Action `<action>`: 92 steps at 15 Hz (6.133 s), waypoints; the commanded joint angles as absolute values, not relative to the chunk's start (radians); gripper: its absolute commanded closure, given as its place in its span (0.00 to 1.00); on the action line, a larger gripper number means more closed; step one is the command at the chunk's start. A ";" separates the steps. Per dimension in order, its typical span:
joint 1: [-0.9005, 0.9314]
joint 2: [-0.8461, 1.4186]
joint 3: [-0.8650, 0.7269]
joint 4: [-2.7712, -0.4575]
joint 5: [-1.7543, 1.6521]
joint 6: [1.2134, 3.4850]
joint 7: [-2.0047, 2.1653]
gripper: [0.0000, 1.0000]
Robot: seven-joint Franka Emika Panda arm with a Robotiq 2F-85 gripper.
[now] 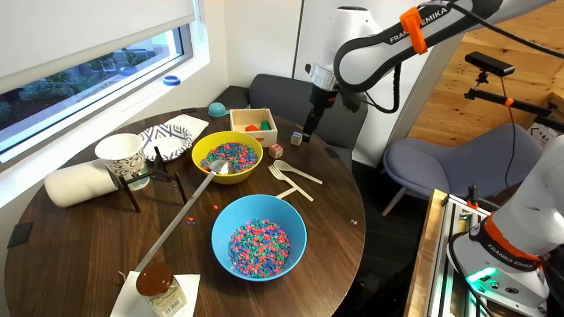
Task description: Pick up a block with a blue letter and stack it on top of the block with an orange letter
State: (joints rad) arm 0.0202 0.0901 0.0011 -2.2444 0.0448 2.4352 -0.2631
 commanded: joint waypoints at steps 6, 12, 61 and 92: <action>0.011 0.207 0.024 -2.148 0.027 2.520 -0.262 0.38; 0.020 0.215 0.033 -2.130 0.010 2.478 -0.241 0.75; 0.178 0.225 0.042 -2.047 -0.222 2.454 0.573 0.92; 0.163 0.227 0.058 -2.028 -0.095 2.378 0.506 0.28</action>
State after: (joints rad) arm 0.1635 0.2185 0.0533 -2.0417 -0.1390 2.4062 0.5389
